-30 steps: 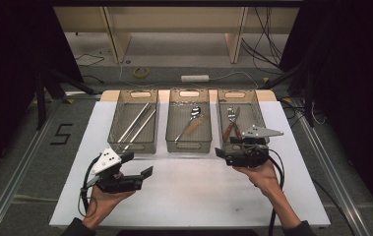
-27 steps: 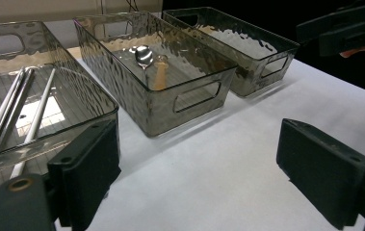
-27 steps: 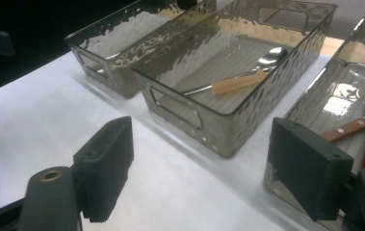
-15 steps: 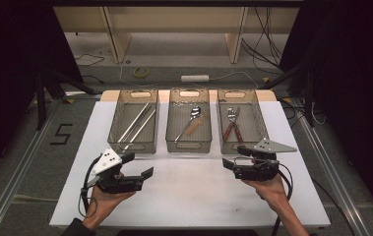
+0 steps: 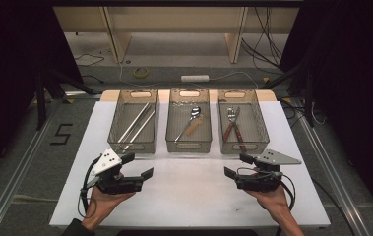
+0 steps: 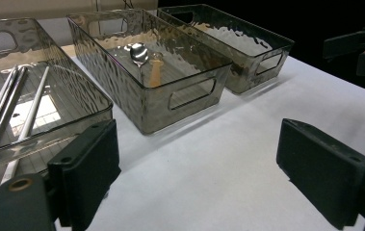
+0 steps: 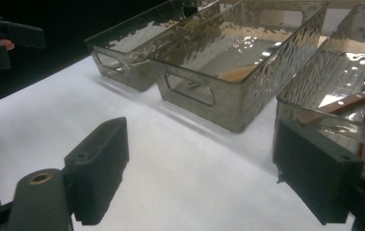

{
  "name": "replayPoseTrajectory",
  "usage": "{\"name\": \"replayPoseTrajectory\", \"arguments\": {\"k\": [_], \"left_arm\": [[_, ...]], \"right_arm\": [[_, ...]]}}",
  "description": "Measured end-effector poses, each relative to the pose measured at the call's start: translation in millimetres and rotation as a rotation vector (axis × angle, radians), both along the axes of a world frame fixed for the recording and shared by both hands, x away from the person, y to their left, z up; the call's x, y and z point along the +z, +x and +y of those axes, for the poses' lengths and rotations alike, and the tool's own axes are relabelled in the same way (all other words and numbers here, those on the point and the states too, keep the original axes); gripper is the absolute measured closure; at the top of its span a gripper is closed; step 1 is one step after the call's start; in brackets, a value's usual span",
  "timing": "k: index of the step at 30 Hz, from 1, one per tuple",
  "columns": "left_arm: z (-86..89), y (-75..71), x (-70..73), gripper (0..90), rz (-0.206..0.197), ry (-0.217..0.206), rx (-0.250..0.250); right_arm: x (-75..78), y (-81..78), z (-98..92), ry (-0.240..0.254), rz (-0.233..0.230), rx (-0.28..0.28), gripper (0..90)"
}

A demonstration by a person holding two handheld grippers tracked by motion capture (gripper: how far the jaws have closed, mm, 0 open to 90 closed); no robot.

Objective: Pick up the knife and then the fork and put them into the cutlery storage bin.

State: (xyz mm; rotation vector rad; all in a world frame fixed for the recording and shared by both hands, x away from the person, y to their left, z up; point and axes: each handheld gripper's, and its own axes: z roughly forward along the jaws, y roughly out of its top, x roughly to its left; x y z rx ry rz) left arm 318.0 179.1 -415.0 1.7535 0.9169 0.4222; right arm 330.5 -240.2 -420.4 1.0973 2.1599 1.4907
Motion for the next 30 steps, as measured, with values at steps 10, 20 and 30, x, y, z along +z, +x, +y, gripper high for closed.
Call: {"name": "replayPoseTrajectory", "arguments": {"k": [10, 20, 30], "left_arm": [[1.0, -0.6, -0.1, 14.6, 0.002, -0.01, 0.0], [0.8, 0.0, -0.3, 14.6, 0.005, -0.007, -0.006], [0.5, -0.1, -0.3, 14.6, 0.005, -0.011, -0.006]], "right_arm": [[-4.6, -9.0, -0.9, -0.014, 0.008, -0.008, 21.4], [-8.2, -12.1, -3.9, -0.02, 0.015, -0.021, 21.4], [-8.1, -12.0, -4.1, -0.031, 0.009, -0.025, 21.4]]}}
